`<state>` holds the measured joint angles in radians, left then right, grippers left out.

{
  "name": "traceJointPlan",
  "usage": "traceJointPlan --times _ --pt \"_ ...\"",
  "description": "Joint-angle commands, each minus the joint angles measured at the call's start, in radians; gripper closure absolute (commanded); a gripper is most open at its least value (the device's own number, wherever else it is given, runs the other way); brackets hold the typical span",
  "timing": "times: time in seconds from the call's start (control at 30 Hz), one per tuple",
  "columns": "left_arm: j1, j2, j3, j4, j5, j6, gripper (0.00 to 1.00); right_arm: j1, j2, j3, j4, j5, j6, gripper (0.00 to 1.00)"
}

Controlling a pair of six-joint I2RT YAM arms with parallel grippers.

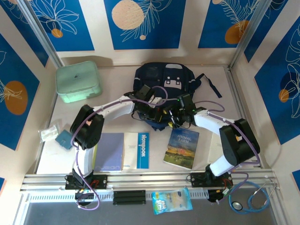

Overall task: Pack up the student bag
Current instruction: Unzip the student bag at the top-center of the table.

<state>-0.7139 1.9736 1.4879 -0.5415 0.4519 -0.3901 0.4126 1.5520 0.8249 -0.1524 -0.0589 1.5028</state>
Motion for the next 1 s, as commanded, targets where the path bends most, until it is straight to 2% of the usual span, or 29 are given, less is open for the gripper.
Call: traceJointPlan --times 0.0,0.1,0.37,0.5,0.77,0.97 --pt "-0.014 -0.011 0.044 -0.036 0.029 0.076 1.0 0.006 0.028 0.005 -0.058 0.038 0.027 0.49" --pt "-0.011 -0.017 0.06 -0.113 -0.021 0.141 1.0 0.002 0.016 0.008 -0.067 0.066 0.0 0.6" --pt "0.041 -0.053 0.065 -0.283 -0.161 0.274 1.0 -0.011 -0.029 0.042 -0.183 0.193 -0.113 0.81" --pt "0.091 -0.065 0.058 -0.336 -0.207 0.315 1.0 -0.011 -0.038 0.051 -0.217 0.241 -0.154 0.82" --pt "0.16 -0.065 0.064 -0.387 -0.221 0.38 1.0 -0.014 -0.003 0.08 -0.229 0.248 -0.197 0.87" --pt "0.214 -0.038 0.081 -0.404 -0.321 0.383 1.0 -0.036 0.002 0.088 -0.239 0.281 -0.234 0.88"
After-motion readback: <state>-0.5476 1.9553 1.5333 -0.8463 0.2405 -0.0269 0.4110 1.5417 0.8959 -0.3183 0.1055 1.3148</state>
